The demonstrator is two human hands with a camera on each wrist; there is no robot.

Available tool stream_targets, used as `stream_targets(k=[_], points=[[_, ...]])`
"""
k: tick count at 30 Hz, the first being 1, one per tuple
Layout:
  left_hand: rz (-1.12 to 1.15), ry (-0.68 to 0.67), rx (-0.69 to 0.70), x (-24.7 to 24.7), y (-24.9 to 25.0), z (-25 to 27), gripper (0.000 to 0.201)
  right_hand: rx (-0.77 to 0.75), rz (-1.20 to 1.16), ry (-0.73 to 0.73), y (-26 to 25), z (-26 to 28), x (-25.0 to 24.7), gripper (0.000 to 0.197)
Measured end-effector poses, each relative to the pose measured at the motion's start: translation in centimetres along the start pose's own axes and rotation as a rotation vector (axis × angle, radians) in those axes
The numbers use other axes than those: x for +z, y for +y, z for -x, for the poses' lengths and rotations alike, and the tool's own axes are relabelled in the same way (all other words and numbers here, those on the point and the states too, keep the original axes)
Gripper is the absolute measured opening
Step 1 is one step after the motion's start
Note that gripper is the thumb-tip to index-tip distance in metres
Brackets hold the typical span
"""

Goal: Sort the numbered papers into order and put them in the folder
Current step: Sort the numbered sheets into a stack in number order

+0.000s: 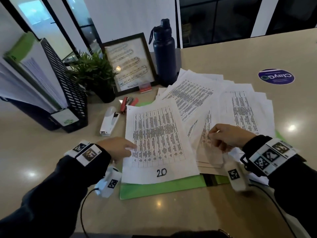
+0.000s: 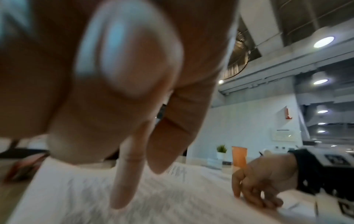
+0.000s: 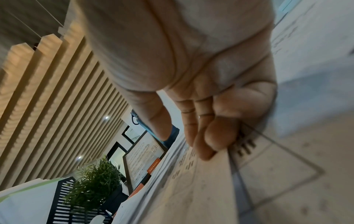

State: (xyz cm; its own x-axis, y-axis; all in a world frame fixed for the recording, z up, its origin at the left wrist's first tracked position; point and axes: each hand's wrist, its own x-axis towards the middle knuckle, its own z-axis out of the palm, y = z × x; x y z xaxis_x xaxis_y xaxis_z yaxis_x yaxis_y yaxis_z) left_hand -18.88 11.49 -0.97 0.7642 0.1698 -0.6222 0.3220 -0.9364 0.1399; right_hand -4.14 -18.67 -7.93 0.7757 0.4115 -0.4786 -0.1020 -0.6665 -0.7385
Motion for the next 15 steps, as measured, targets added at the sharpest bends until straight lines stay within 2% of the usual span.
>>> stream_targets(k=[3,8,12,15], points=[[-0.089,0.079,0.05,-2.2,1.3,1.2,0.038,-0.007,-0.002,0.007,0.1,0.0,-0.1,0.008],[0.081,0.199,0.267,-4.5,5.7,0.9,0.032,-0.008,0.025,-0.001,0.1,0.6,-0.3,0.012],[0.115,0.16,0.468,-3.9,11.7,-1.3,0.041,0.047,-0.029,0.091,1.1,1.8,-1.5,0.015],[-0.111,0.097,0.557,-2.0,16.6,-3.7,0.05,0.117,-0.139,0.26,3.4,3.3,-4.1,0.013]])
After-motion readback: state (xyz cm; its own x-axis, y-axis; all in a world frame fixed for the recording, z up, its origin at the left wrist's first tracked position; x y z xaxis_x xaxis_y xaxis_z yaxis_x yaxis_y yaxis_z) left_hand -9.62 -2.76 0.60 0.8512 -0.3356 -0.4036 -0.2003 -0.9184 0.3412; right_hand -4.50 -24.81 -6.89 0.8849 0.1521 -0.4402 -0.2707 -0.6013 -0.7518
